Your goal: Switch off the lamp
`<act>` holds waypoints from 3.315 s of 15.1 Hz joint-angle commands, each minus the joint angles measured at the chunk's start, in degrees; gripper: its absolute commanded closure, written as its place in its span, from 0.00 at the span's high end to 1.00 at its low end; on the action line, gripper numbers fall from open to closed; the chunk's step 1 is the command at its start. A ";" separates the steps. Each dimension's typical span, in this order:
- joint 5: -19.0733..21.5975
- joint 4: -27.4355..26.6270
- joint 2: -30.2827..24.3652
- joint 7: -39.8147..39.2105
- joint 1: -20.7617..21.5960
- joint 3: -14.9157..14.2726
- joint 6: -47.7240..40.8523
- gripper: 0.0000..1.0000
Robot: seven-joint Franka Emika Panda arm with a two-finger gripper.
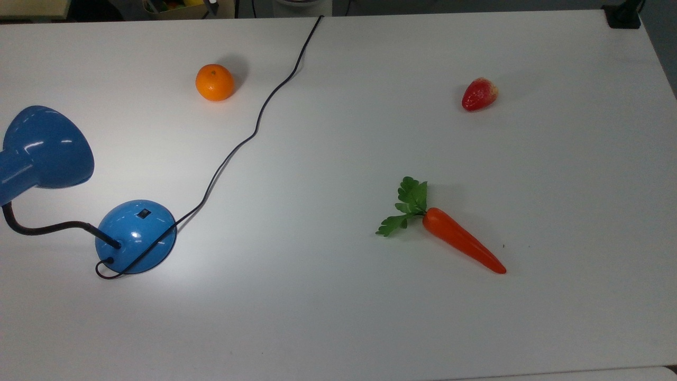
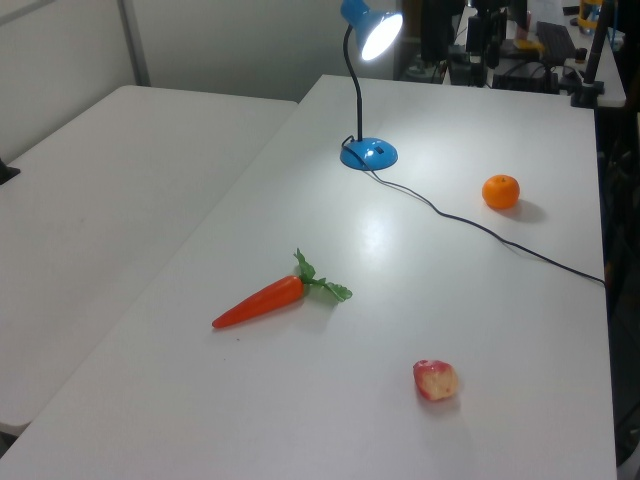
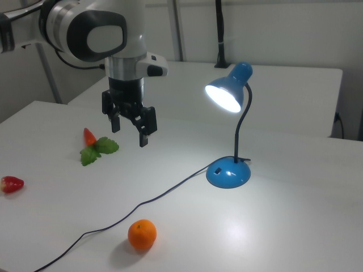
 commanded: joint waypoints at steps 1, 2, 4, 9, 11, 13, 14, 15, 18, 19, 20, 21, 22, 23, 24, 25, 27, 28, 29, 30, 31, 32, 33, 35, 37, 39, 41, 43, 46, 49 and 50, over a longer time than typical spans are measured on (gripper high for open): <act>-0.81 -0.18 -1.06 -1.14 0.23 -0.38 -1.28 1.00; -0.81 -0.18 -1.49 -1.23 0.23 -0.38 -1.20 1.00; -0.81 -0.26 -1.67 -1.31 0.14 -0.38 -1.28 1.00; -0.81 -0.26 -1.67 -1.23 0.05 -0.46 -1.20 1.00; -0.81 -0.26 -1.67 -1.23 0.05 -0.46 -1.11 0.98; -0.81 -0.26 -1.67 -1.23 0.05 -0.46 -1.11 0.76; -0.81 -0.26 -1.67 -1.23 0.05 -0.46 -1.02 0.64; -0.72 -0.26 -1.67 -1.14 0.05 -0.46 -1.11 0.47; -0.63 -0.35 -1.67 -0.53 0.05 -0.46 -0.67 0.28; -0.63 -0.35 -1.59 -0.52 -0.03 -0.46 -0.41 0.25; -0.55 -0.35 -1.41 -0.44 -0.30 -0.46 -0.23 0.22; -0.37 -0.35 -1.32 -0.44 -0.65 -0.46 0.21 0.19; -0.37 -0.35 -1.23 -0.35 -0.82 -0.46 0.91 0.18; -0.28 -0.44 -0.97 -0.26 -0.83 -0.46 1.70 0.16; -0.20 -0.53 -0.80 -0.09 -0.83 -0.46 2.49 0.16; -0.19 -0.61 -0.53 0.79 -0.91 -0.46 4.15 0.15; -0.11 -1.23 -0.01 2.19 -1.44 -0.46 6.61 0.14; -0.11 -1.32 0.08 2.46 -1.79 -0.46 7.50 0.14; -0.02 -1.58 0.09 2.55 -1.97 -0.46 8.37 0.14; -0.02 -1.76 0.17 2.73 -2.14 -0.46 8.99 0.13; -0.02 -2.28 0.17 2.73 -2.41 -0.46 9.78 0.13; 0.07 -2.89 0.17 2.81 -2.76 -0.46 10.83 0.13; 0.16 -3.42 0.26 2.82 -2.85 -0.46 12.06 0.12; 0.33 -3.95 1.31 3.86 -2.93 -0.46 15.22 0.12; 0.42 -3.95 3.06 6.32 -3.37 -0.46 18.91 0.12; 0.42 -4.13 4.21 7.38 -3.55 -0.46 21.56 0.12; 0.51 -5.00 4.83 7.47 -4.25 -0.46 23.58 0.11; 1.29 -6.58 5.09 7.56 -4.52 -0.46 27.52 0.11; 1.65 -9.14 6.66 11.59 -4.52 -0.46 35.43 0.11; 1.65 -8.70 10.18 15.72 -4.17 -0.38 40.97 0.11; 1.65 -8.61 11.41 17.04 -4.08 -0.20 42.82 0.11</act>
